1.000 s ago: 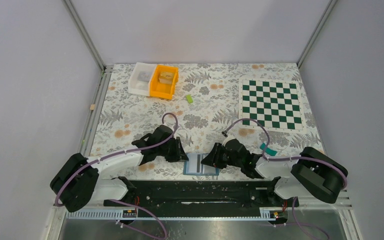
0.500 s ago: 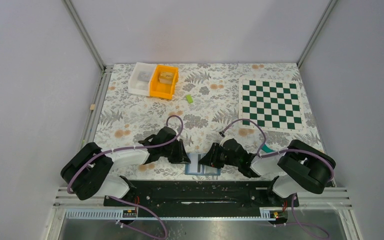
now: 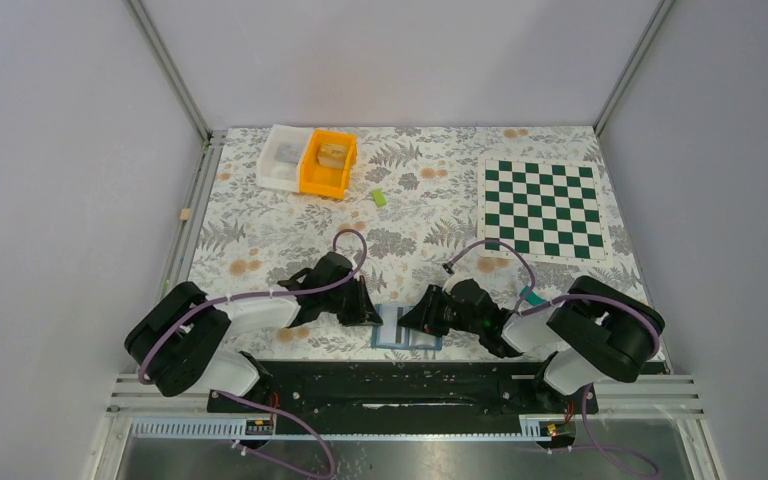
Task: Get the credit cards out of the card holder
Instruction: Remove the credit card from the card holder.
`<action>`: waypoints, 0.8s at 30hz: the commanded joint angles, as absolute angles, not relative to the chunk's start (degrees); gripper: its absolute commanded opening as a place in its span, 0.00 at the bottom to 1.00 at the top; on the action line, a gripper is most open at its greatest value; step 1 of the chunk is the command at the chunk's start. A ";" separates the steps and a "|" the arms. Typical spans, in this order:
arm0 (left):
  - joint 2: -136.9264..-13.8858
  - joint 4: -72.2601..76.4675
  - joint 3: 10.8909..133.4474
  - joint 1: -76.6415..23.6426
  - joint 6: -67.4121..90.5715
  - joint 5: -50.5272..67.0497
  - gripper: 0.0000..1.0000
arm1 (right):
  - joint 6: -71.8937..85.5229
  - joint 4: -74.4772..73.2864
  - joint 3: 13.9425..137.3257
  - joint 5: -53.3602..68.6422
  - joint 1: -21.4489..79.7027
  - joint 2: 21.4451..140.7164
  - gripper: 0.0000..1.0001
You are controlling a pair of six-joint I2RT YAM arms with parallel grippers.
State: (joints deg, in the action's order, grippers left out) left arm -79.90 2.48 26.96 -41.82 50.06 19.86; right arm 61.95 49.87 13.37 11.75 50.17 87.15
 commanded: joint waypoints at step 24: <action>-84.02 2.15 24.64 -42.89 50.55 18.34 0.00 | 65.85 75.07 10.81 17.27 48.43 96.60 0.25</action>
